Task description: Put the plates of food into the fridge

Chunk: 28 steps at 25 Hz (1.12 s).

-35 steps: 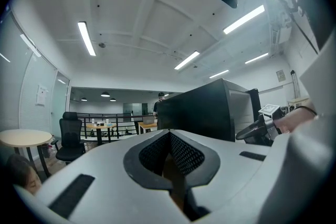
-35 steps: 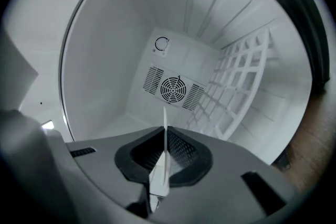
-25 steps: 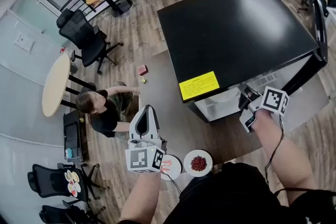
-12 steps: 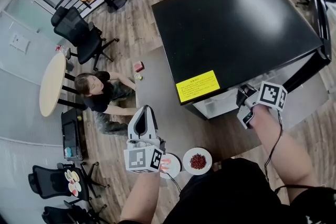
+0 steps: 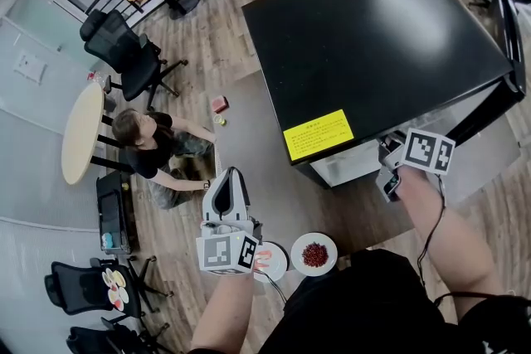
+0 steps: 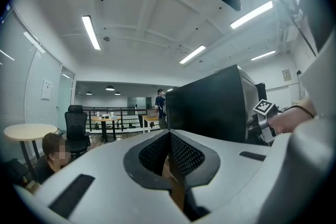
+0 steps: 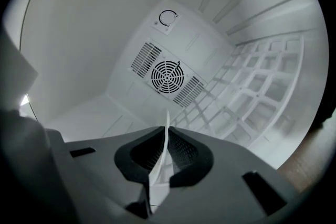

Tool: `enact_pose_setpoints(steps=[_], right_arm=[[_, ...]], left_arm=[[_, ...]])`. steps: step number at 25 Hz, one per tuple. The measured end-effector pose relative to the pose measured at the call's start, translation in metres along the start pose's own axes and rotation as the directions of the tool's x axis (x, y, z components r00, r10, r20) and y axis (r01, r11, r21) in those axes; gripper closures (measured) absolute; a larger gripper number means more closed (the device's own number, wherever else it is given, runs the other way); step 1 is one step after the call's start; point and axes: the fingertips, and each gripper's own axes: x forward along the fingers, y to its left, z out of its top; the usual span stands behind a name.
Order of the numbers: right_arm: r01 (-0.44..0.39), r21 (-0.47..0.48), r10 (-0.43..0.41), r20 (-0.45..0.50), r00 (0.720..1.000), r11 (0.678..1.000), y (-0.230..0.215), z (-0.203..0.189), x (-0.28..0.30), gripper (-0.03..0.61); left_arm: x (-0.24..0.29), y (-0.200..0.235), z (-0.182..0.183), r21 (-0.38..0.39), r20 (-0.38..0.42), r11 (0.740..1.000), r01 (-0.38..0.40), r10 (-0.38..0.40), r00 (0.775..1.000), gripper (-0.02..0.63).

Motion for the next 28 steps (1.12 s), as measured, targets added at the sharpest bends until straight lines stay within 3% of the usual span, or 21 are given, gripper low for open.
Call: enact_pose_setpoints(steps=[10, 16, 21, 28], right_arm=[[0.112, -0.235, -0.116, -0.001, 0.993, 0.965, -0.008, 0.004, 0.005, 0.557], [0.17, -0.432, -0.197, -0.019, 0.98, 0.886, -0.013, 0.004, 0.009, 0.532], [0.228, -0.579, -0.287, -0.011, 0.958, 0.783, -0.018, 0.003, 0.01, 0.51], [0.241, -0.619, -0.318, -0.015, 0.948, 0.747, -0.022, 0.0, 0.01, 0.503]], left_arm=[[-0.004, 0.002, 0.001, -0.001, -0.005, 1.0, -0.013, 0.013, 1.0, 0.61], [-0.009, 0.004, 0.002, -0.005, -0.008, 1.0, -0.031, 0.031, 0.999, 0.609], [-0.014, 0.004, -0.004, -0.011, -0.02, 0.999, -0.043, 0.043, 0.999, 0.61], [-0.014, -0.002, -0.002, -0.008, -0.004, 0.999, -0.043, 0.043, 0.999, 0.611]])
